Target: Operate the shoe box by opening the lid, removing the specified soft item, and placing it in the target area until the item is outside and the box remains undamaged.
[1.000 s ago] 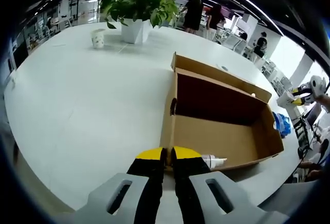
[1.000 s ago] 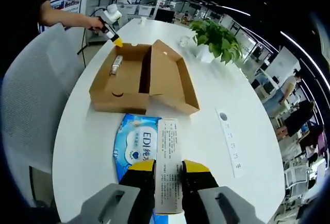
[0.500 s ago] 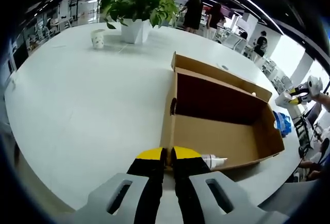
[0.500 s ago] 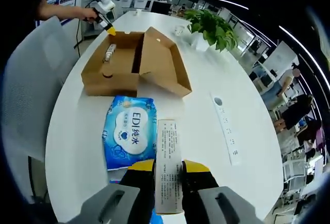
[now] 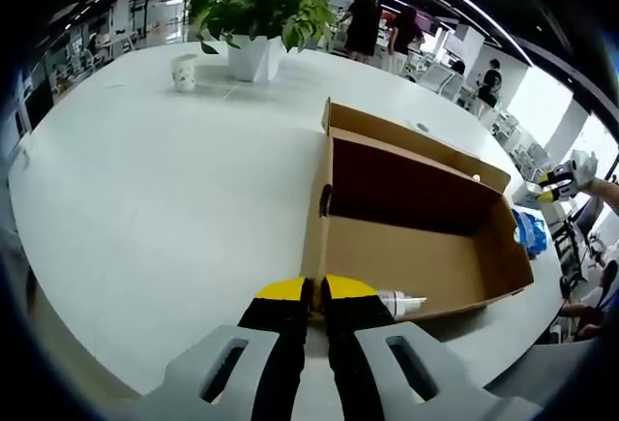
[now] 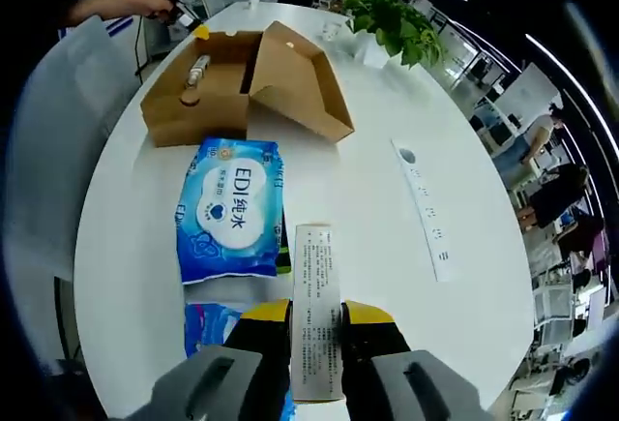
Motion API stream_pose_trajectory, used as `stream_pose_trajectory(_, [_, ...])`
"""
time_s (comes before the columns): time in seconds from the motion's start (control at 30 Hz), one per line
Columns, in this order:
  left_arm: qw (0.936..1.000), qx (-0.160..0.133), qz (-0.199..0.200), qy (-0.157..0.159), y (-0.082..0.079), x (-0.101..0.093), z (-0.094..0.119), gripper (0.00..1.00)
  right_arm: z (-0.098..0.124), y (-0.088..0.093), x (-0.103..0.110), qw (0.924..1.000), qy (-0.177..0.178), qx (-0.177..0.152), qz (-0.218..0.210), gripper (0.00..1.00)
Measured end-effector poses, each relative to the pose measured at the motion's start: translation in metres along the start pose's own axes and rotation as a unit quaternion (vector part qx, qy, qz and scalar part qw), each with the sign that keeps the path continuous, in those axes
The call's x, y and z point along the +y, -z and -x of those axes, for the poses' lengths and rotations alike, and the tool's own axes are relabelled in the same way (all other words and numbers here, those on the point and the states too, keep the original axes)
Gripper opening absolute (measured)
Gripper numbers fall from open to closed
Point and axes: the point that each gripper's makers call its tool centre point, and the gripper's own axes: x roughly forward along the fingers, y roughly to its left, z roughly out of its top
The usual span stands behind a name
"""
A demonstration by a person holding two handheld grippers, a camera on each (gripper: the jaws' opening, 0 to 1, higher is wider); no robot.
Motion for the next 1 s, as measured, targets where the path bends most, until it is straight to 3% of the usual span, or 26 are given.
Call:
stream_pose_trajectory(0.63, [1.0, 0.002, 0.001, -0.001, 0.0, 0.005, -0.003, 0.03, -0.018, 0.031, 0.005, 0.999, -0.016, 0.04, -0.009, 0.16])
stream_pose_trajectory(0.73, [1.0, 0.002, 0.0, -0.002, 0.0, 0.005, -0.003, 0.03, -0.019, 0.044, 0.008, 0.9976, -0.024, 0.065, 0.004, 0.16])
stream_pose_trajectory(1.0, [1.0, 0.003, -0.001, -0.003, 0.001, 0.002, -0.001, 0.03, -0.022, 0.06, 0.009, 0.9958, -0.03, 0.087, -0.001, 0.16])
